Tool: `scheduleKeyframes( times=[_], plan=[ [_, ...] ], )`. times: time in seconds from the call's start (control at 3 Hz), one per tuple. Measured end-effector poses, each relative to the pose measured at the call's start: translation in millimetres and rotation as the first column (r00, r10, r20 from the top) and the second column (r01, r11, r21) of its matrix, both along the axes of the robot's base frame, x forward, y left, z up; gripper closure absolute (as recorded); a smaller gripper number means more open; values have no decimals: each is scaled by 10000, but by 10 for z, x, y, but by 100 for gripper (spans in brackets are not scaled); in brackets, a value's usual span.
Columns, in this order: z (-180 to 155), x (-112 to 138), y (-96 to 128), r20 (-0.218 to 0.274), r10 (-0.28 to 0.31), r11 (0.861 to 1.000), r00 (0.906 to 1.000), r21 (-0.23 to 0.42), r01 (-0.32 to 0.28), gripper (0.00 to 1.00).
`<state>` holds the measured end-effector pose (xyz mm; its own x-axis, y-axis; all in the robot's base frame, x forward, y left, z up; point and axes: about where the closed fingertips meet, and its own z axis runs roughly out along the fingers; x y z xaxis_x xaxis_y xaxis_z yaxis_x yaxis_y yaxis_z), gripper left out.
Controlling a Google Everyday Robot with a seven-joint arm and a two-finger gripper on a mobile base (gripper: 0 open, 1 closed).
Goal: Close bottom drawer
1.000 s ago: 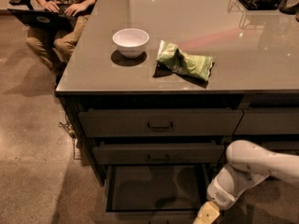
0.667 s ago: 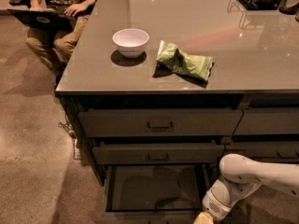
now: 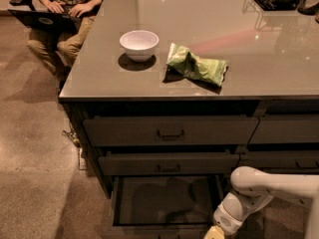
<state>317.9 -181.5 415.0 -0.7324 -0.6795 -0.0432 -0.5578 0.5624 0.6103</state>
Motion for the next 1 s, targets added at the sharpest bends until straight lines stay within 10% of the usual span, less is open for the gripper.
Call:
scheduleKeyframes(
  times=[1.0],
  plan=[
    [-1205,208,-58,107,-792,9953,9968,-549,797,73]
  ],
)
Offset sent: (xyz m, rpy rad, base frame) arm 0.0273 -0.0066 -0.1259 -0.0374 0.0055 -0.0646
